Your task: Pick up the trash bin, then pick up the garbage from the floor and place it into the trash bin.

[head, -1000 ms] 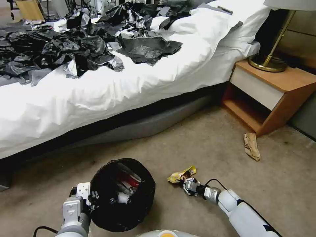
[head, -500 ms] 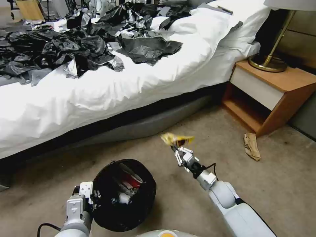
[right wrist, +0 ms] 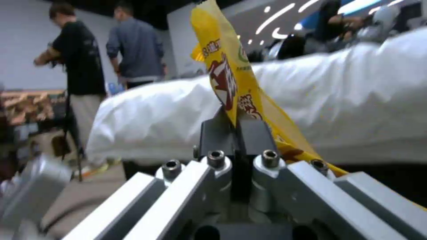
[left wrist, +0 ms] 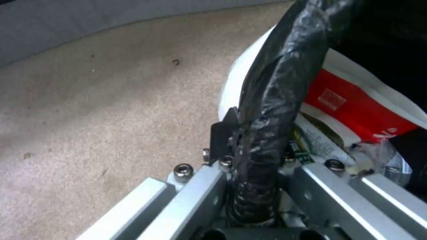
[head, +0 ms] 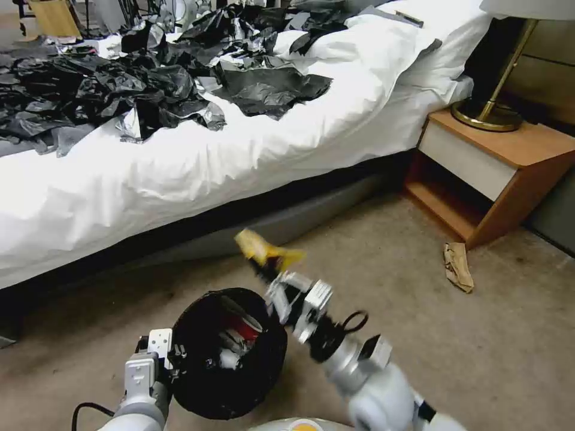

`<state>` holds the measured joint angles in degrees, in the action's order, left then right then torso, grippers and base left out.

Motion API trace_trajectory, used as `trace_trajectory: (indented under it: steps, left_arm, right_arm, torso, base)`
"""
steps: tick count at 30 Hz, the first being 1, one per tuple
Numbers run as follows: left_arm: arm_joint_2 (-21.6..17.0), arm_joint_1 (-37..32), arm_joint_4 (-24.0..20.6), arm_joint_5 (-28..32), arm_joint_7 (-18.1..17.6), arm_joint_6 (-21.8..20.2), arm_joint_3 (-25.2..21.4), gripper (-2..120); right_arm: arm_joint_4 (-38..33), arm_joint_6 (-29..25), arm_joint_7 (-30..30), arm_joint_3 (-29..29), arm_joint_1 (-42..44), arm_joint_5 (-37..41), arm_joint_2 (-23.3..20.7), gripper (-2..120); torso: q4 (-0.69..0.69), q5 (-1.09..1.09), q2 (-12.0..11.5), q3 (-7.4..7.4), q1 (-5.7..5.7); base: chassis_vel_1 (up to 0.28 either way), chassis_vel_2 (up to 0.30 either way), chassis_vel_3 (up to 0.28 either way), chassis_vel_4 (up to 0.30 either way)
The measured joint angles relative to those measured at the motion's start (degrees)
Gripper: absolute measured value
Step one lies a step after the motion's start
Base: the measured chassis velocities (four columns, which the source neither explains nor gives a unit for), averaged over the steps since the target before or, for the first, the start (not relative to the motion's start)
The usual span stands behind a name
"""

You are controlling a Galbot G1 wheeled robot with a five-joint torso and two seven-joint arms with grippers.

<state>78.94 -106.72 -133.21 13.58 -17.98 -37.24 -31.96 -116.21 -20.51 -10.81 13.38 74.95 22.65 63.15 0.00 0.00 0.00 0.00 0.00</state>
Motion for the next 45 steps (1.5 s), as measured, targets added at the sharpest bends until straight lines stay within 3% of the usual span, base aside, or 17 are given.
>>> trace_trajectory:
  steps: [6, 7, 19, 25, 30, 32, 34, 45]
  left_arm:
    - [0.31, -0.02, -0.15, -0.24, 0.00, 0.00, 0.23, 0]
    - [0.41, -0.04, -0.21, -0.34, -0.02, 0.00, 0.30, 0]
    - [1.01, 0.18, -0.26, -0.64, -0.01, 0.00, 0.64, 0]
    - [1.06, 0.15, -0.26, -0.69, -0.03, 0.01, 0.66, 0]
    - [0.93, 0.11, -0.26, -0.69, -0.03, 0.01, 0.60, 0]
    - [0.87, 0.11, -0.26, -0.69, -0.02, 0.01, 0.60, 0]
    - [0.77, 0.11, -0.26, -0.69, -0.02, 0.01, 0.57, 0]
    - [0.60, 0.15, -0.26, -0.80, -0.03, 0.00, 0.43, 0]
  right_arm:
    - [5.49, -0.63, 0.26, 4.24, -0.17, -4.66, 0.25, 0]
    - [6.75, -0.86, 0.37, 4.63, -0.56, -5.48, 0.55, 0]
    - [11.07, -1.49, 0.43, 4.86, -1.16, -8.54, 2.42, 0]
    - [12.09, -1.45, 0.21, 4.25, -1.17, -10.21, 2.97, 3]
    - [11.74, -1.08, 0.19, 4.24, -1.26, -10.22, 2.33, 24]
    - [11.83, -1.05, 0.14, 4.27, -1.25, -10.23, 1.94, 27]
    - [11.80, -1.05, -0.07, 4.59, -1.22, -10.35, 1.21, 37]
    - [11.10, -1.21, -0.94, 6.44, -0.72, -12.11, -1.30, 76]
  torso:
    - [-0.02, -0.01, 0.00, 0.00, 0.00]
    - [0.02, -0.14, 0.00, -0.01, 0.00]
    - [0.03, -0.21, 0.00, -0.01, 0.00]
    - [0.02, 0.00, 0.00, 0.00, 0.00]
    - [0.05, 0.26, 0.00, 0.00, 0.00]
    - [0.02, 0.25, 0.00, 0.00, 0.00]
    - [-0.05, 0.20, 0.00, 0.00, 0.00]
    - [-0.01, 0.01, 0.00, 0.00, 0.00]
  base:
    - [0.000, 0.000, 0.000, 0.000]
    - [0.000, 0.000, 0.000, 0.000]
    - [0.000, 0.000, 0.000, 0.000]
    - [0.000, 0.000, 0.000, 0.000]
    - [0.000, 0.000, 0.000, 0.000]
    - [0.000, 0.000, 0.000, 0.000]
    - [0.000, 0.000, 0.000, 0.000]
    - [0.000, 0.000, 0.000, 0.000]
